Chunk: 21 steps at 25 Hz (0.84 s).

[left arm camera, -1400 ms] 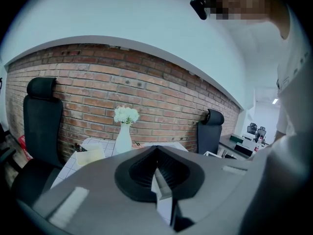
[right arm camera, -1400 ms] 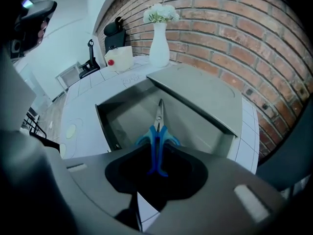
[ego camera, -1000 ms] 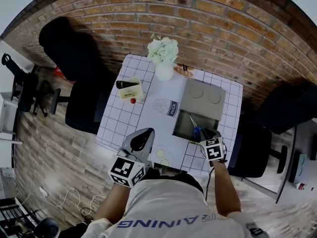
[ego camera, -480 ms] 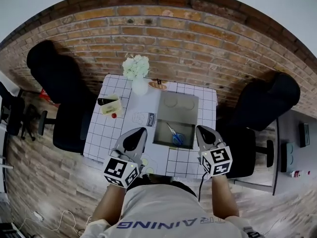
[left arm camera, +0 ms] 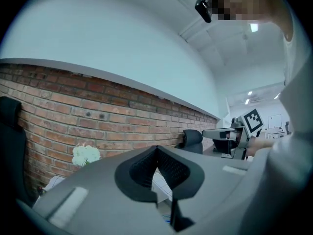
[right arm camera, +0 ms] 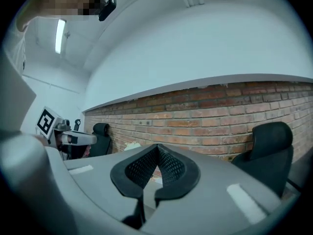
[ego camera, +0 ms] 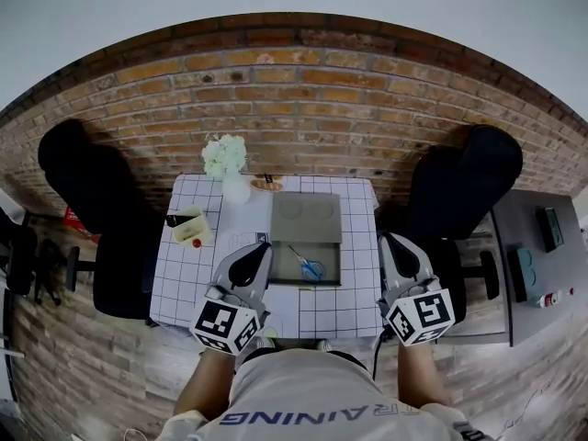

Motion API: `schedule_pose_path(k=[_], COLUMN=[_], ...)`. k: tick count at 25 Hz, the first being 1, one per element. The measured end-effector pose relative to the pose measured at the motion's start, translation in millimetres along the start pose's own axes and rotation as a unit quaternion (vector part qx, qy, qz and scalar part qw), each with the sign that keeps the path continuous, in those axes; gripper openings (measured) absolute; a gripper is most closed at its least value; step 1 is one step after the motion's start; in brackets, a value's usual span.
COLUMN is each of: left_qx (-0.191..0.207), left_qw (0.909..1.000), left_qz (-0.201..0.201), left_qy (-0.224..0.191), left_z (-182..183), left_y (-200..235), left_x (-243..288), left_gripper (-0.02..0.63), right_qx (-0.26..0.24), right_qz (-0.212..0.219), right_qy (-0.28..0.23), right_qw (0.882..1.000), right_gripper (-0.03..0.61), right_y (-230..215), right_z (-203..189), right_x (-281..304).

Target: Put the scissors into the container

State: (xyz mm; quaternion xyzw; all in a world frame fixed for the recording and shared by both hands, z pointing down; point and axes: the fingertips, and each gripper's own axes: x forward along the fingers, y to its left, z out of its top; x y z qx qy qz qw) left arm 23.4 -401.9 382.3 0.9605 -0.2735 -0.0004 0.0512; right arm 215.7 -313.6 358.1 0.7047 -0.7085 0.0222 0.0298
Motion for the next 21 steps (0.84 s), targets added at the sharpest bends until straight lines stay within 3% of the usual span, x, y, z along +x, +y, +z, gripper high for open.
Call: schedule_pose_path(k=[9,21], left_qx=[0.001,-0.003], left_qw=[0.9999,0.9998], left_qz=[-0.009,0.012], left_qy=[0.006,0.016], left_z=[-1,-7], left_y=[-6,15], left_x=[-8,-25], left_gripper=[0.000,0.000], right_qx=[0.004,-0.001], right_qz=[0.011,0.034], right_qy=[-0.008,0.001], right_qw=[1.000,0.999], right_gripper=[0.017,0.017], right_y=[13,37], right_z=[-3,-11], right_x=[-4,10])
